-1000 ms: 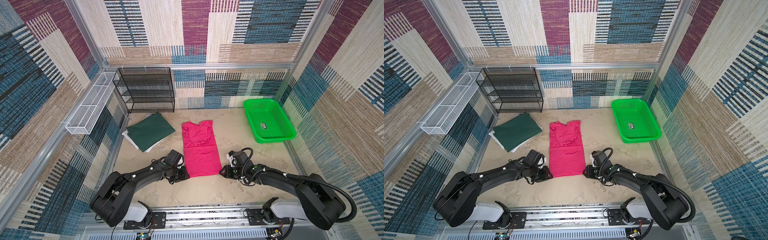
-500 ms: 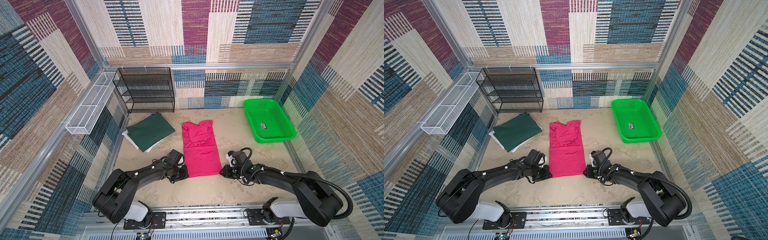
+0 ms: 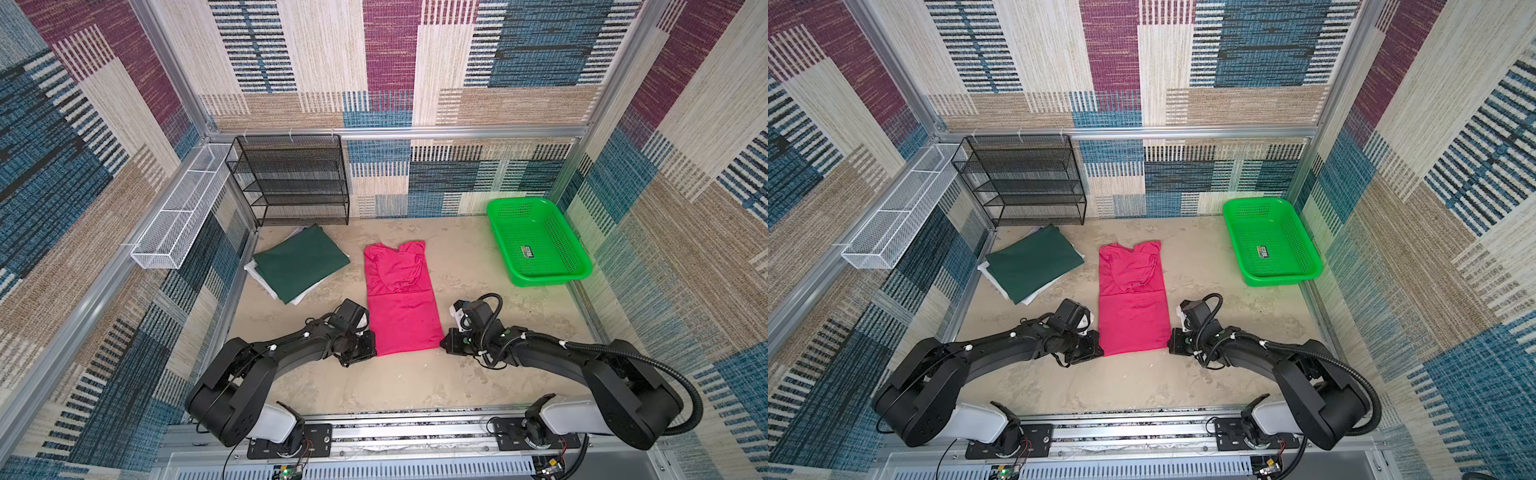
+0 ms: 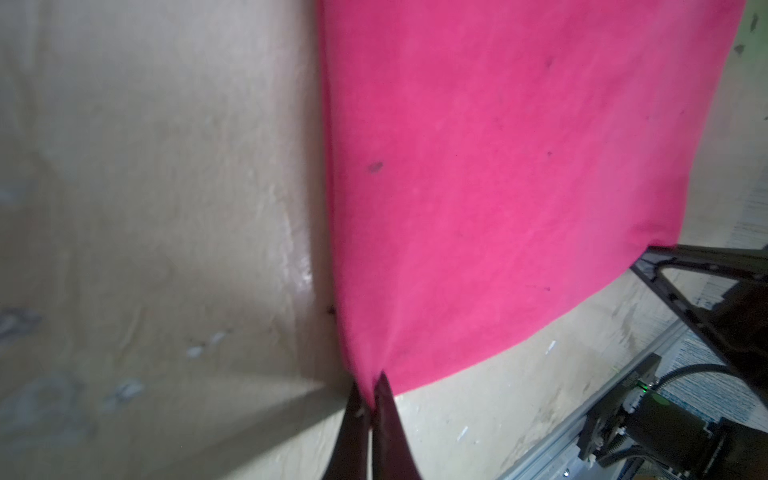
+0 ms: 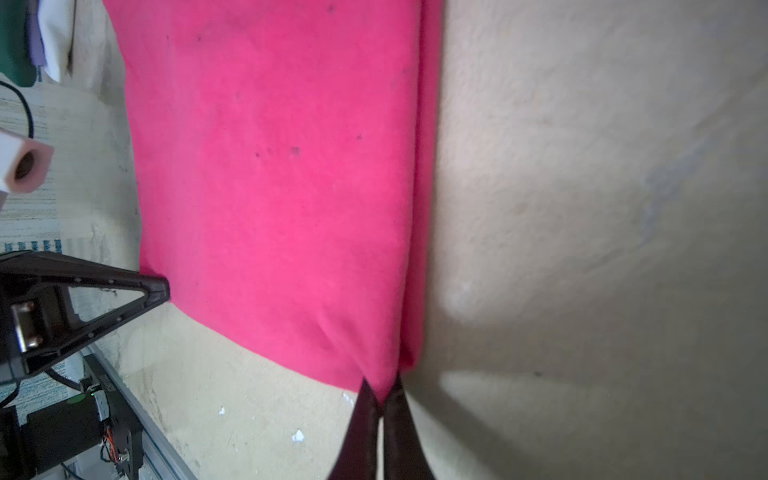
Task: Fold and stack the t-shirts
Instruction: 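Lift the near edge with both grippers and fold it toward the far edge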
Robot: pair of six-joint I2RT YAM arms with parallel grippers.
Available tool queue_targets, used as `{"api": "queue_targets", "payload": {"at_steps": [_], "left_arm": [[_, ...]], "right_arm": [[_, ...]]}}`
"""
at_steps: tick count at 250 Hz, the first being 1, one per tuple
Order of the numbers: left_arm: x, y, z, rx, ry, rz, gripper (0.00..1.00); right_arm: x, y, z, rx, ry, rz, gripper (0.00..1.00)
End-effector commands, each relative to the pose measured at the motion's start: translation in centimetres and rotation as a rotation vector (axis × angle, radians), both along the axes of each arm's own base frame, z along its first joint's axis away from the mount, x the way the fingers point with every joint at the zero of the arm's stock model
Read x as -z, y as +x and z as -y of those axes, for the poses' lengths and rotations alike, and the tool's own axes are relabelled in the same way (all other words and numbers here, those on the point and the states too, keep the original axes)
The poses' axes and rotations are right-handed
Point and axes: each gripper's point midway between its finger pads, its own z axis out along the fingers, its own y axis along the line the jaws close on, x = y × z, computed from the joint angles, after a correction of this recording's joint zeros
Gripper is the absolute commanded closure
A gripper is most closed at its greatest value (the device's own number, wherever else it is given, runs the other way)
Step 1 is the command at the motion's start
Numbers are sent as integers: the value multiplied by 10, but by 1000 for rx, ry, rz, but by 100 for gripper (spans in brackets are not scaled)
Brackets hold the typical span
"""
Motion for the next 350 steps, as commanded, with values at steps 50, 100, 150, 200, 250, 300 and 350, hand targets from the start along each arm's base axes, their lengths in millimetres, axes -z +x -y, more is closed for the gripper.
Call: {"api": "queue_targets", "payload": {"at_steps": [50, 100, 150, 200, 250, 300, 350], "left_arm": [[-17, -17, -16, 30, 59, 2, 100], [-46, -26, -17, 76, 51, 36, 100], [-79, -38, -21, 101, 37, 68, 100], [-106, -49, -26, 133, 31, 92, 100], [-141, -44, -20, 139, -12, 158, 100], [-160, -9, -17, 128, 46, 250, 100], [-169, 37, 0, 90, 24, 302, 100]], "right_arm": [[-34, -16, -1, -39, 73, 41, 100], [-57, -31, -4, -68, 134, 37, 100], [-79, -39, -4, -74, 154, 44, 100], [-118, -42, -9, -87, 200, 96, 100], [-142, -39, -12, -89, 224, 123, 99], [-153, -13, -6, 1, 151, 157, 98], [-166, 17, -14, 28, 131, 230, 97]]}}
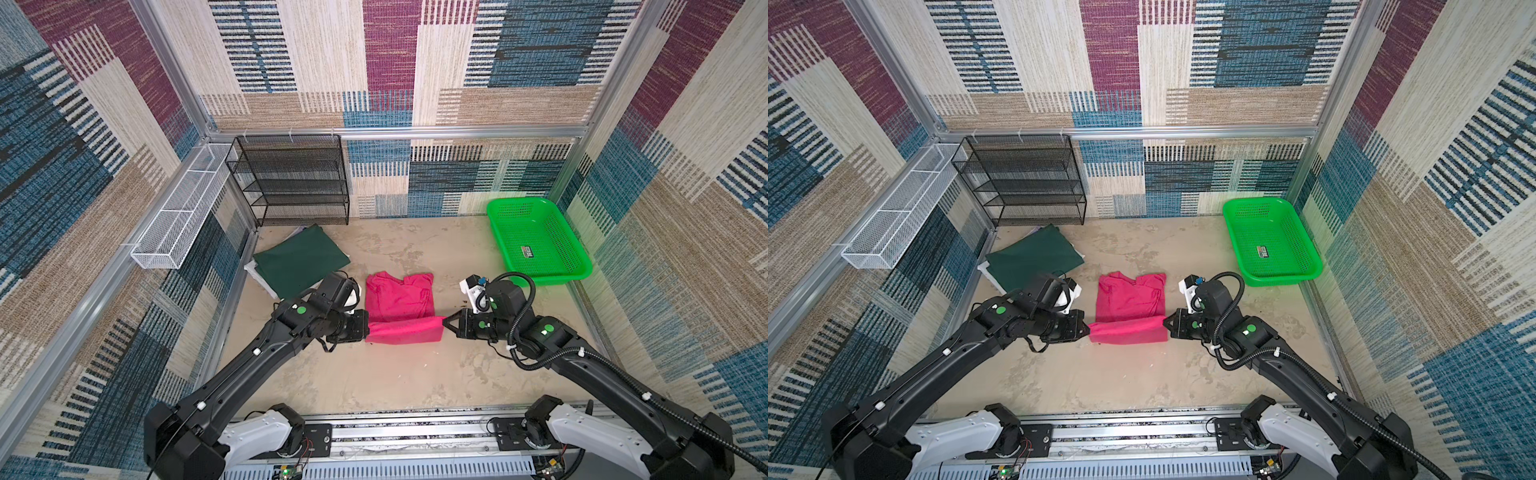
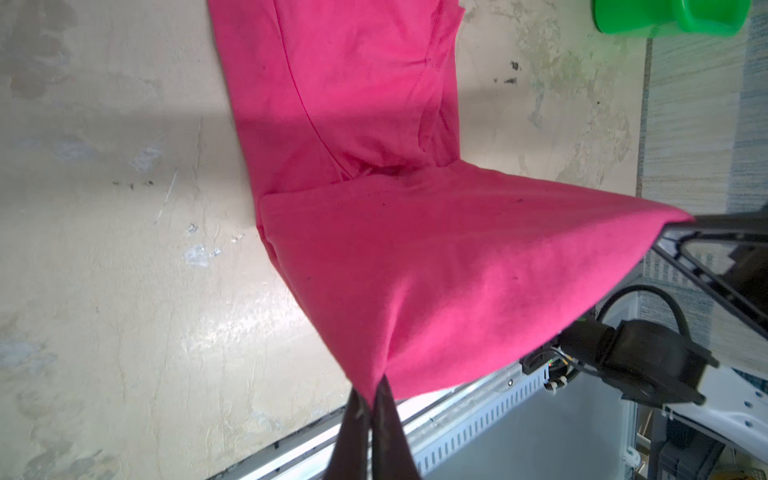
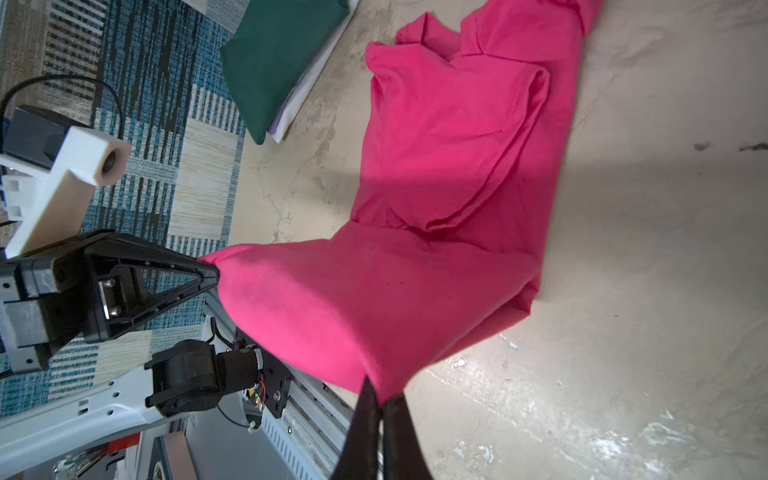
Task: Fold and stack the t-shirts
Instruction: 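Lift the near edge with both grippers and fold it toward the far edge, then lay the folded edge down at the far side and open both grippers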
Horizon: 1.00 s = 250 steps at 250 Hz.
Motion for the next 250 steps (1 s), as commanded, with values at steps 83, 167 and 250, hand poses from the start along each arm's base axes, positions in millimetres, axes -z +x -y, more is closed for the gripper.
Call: {"api": "queue_targets", "payload": {"at_steps": [83, 167, 250], "left_arm": [[-17, 89, 11, -57, -73, 124, 100], [-1, 139, 9, -66, -88, 102, 100], [26, 194, 10, -94, -105, 86, 100]], "right_arm": [[-19, 76, -6, 61, -21, 154, 95], [-2, 127, -8, 52, -49, 171, 95], [34, 182, -8, 64, -77, 168, 95]]}}
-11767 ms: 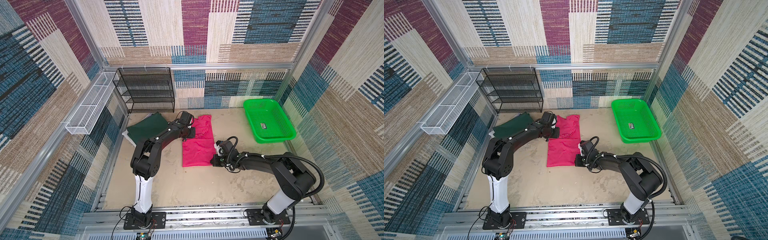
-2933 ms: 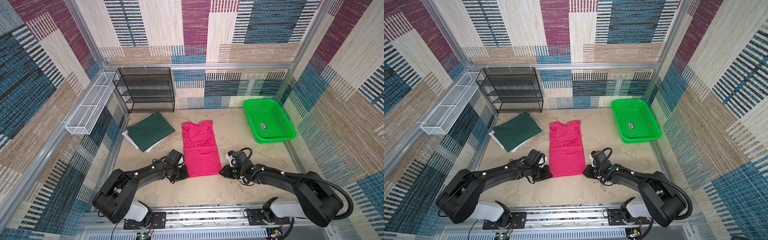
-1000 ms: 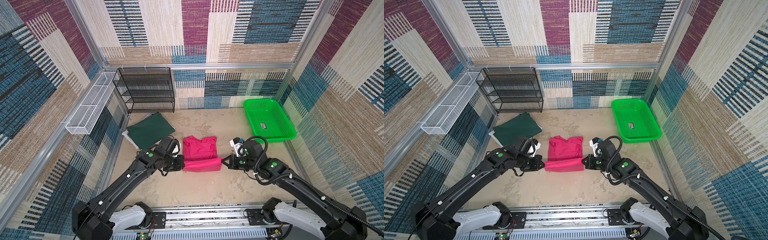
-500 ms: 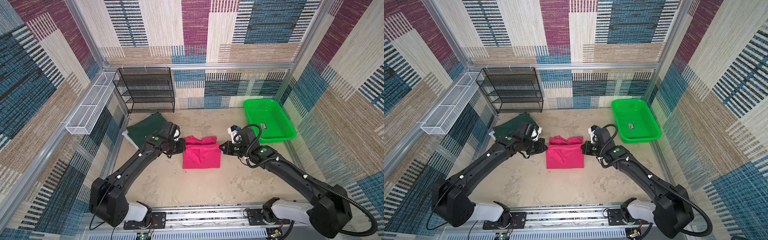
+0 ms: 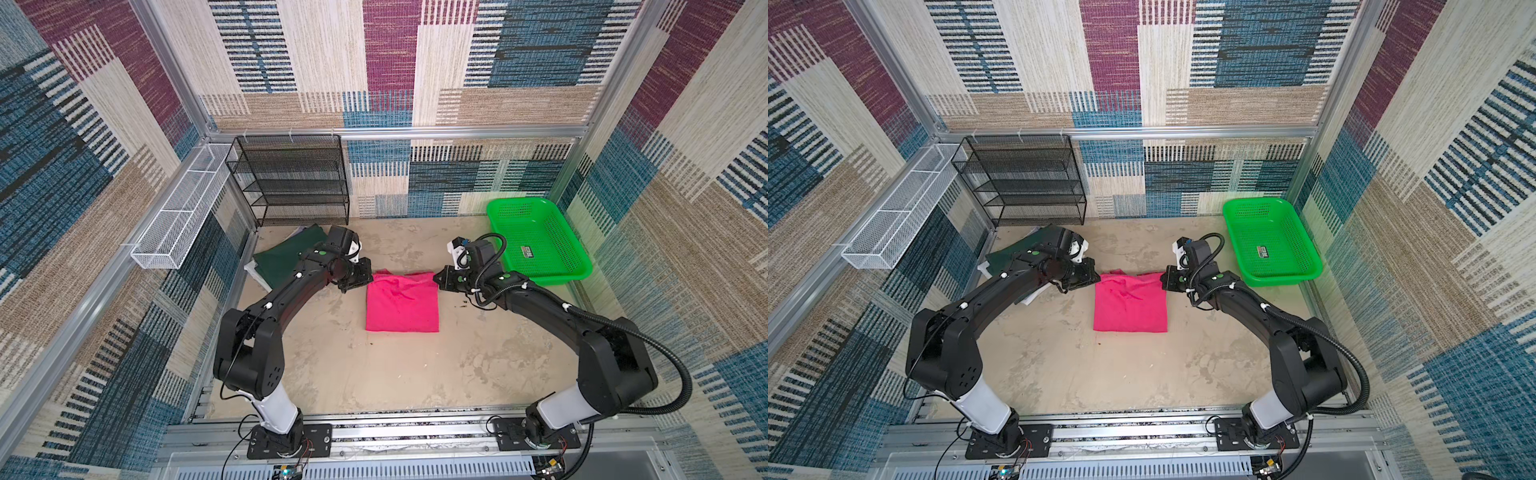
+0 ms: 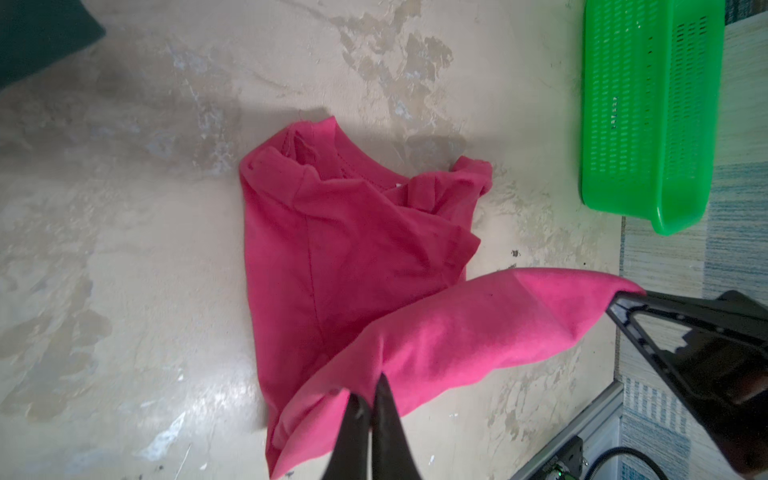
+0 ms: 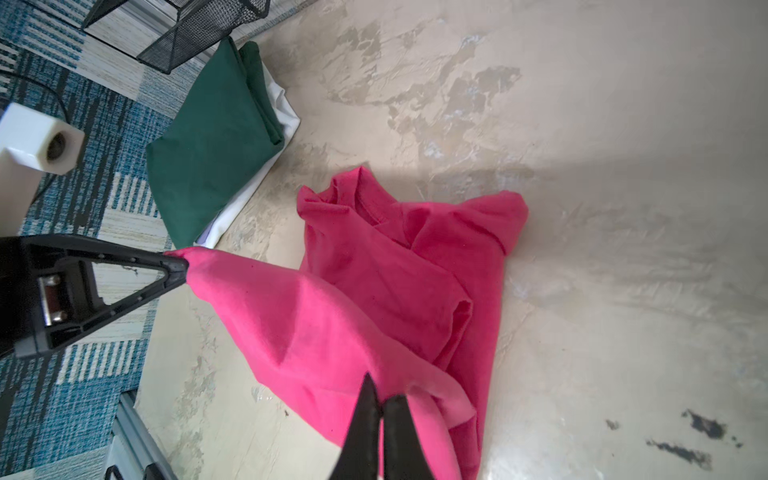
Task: Fold and stack the t-shirts
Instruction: 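Lay the folded edge down at the far side and open both grippers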
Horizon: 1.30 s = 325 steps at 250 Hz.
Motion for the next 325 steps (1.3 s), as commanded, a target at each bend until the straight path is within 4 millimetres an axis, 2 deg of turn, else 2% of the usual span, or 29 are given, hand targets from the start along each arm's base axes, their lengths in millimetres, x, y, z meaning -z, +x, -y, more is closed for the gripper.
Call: {"api": "queue_targets", "payload": {"at_steps": [1, 13, 40, 57, 77, 108, 122, 164, 186, 260, 295, 325], "left_arm": [[4, 23, 3, 10, -21, 34, 100], [11, 30, 2, 8, -20, 33, 99], [24, 49, 5, 39, -22, 84, 90], [29, 61, 7, 67, -17, 135, 83], [29, 72, 11, 100, -22, 217, 75], [28, 74, 7, 130, -13, 288, 65], [31, 70, 5, 137, -10, 309, 62], [43, 61, -2, 152, 23, 341, 61], [50, 62, -6, 162, 45, 329, 61], [66, 72, 0, 179, 40, 304, 61], [67, 77, 3, 179, 33, 306, 66], [70, 79, 6, 187, 17, 293, 72]], "right_arm": [[1, 23, -6, -22, 16, 61, 95], [10, 32, -7, -26, 20, 53, 94], [28, 50, -9, -31, 29, 49, 93], [36, 59, -8, -21, 22, 61, 84], [40, 66, -5, -7, -3, 82, 82], [37, 65, 2, 11, -32, 112, 63], [39, 62, 4, 12, -41, 119, 60], [49, 56, 7, 3, -53, 115, 59], [56, 57, 8, 3, -67, 109, 59], [74, 65, 2, -22, -76, 95, 61], [74, 69, -2, -30, -65, 102, 69], [74, 73, -5, -45, -59, 112, 70]]}}
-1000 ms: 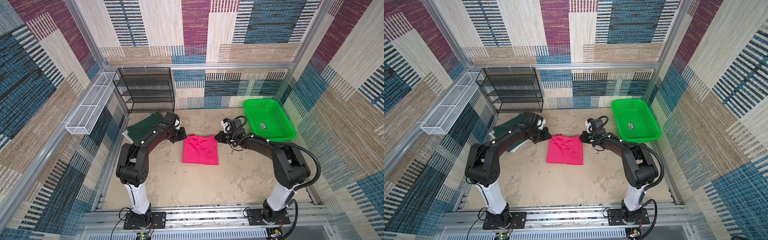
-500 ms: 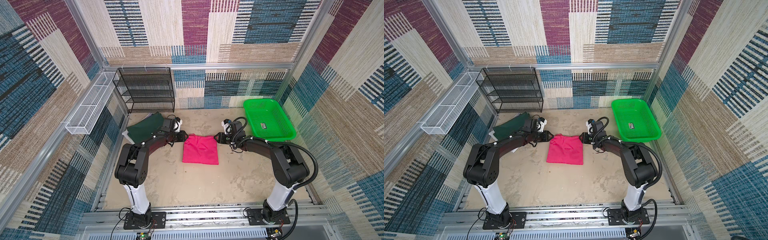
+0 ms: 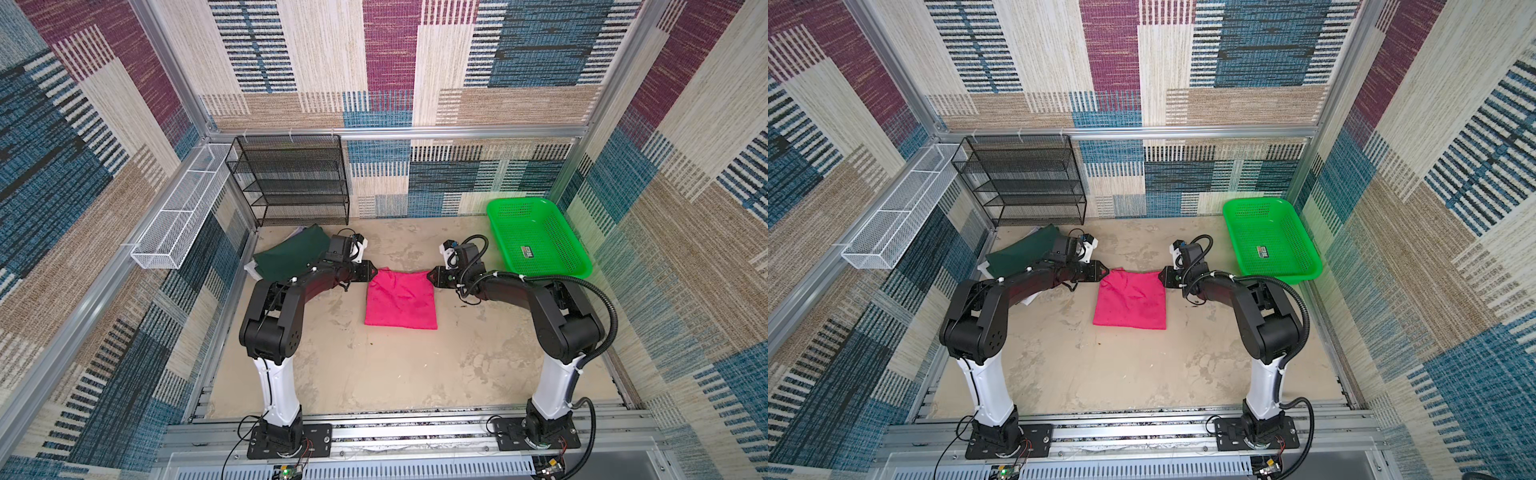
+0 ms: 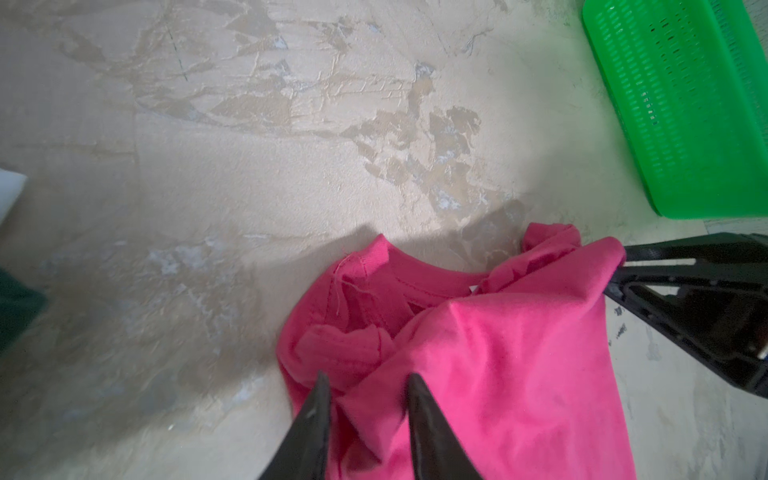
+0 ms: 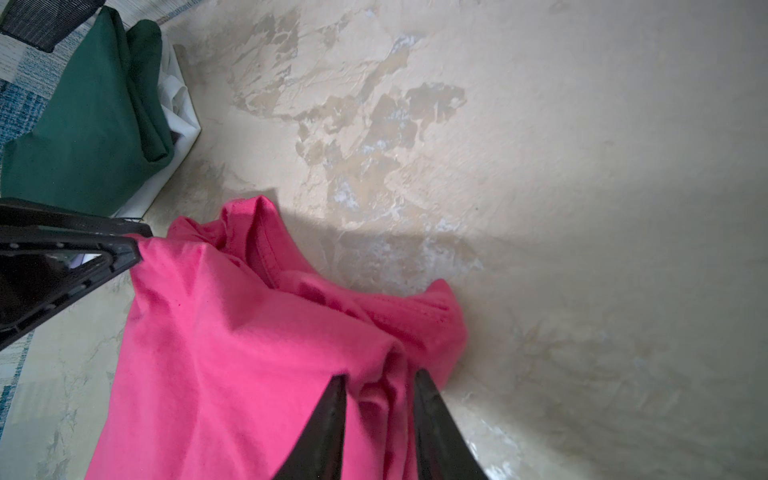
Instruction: Fold and stack the t-shirts
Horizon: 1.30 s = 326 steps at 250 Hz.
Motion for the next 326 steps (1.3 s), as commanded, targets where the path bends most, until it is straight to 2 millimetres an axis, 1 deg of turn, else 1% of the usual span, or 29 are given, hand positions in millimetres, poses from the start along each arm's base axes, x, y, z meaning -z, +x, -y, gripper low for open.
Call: {"api": "queue_targets", "payload": {"at_steps": [1, 21, 40, 69, 83, 115, 152, 184, 208, 227, 261, 288, 306, 326], "left_arm": [[-3, 6, 5, 26, -14, 19, 72], [-3, 6, 7, 30, -21, 9, 82], [-7, 5, 8, 34, -34, 10, 90], [-17, 0, 9, 36, -54, 14, 97], [-23, -3, 9, 34, -60, 18, 100], [-38, -16, 7, 43, -74, 33, 100], [-59, -29, 8, 60, -107, 62, 100], [-74, -30, 9, 64, -126, 101, 100], [-78, -23, 10, 56, -129, 105, 100], [-71, -14, 9, 35, -117, 90, 100], [-48, 6, 10, 2, -97, 55, 100], [-21, 18, 7, -30, -75, 18, 100], [0, 22, 3, -57, -58, -24, 100], [12, 24, 2, -66, -55, -37, 100]], "right_arm": [[-9, 9, -7, -27, 22, 47, 70], [-10, 10, -9, -39, 22, 48, 80], [-14, 10, -9, -44, 25, 56, 87], [-23, 7, -11, -56, 33, 75, 100], [-27, 6, -10, -57, 35, 85, 100], [-37, -1, -8, -57, 47, 97, 100], [-53, -9, -6, -50, 67, 119, 100], [-60, -11, -1, -26, 66, 129, 100], [-59, -8, 2, 0, 53, 127, 100], [-50, -4, 5, 18, 33, 109, 100], [-31, 8, 3, 31, 15, 76, 100], [-13, 16, 1, 49, 14, 52, 100], [1, 21, 2, 67, 3, 30, 100], [14, 24, 7, 95, -25, 8, 100]]}}
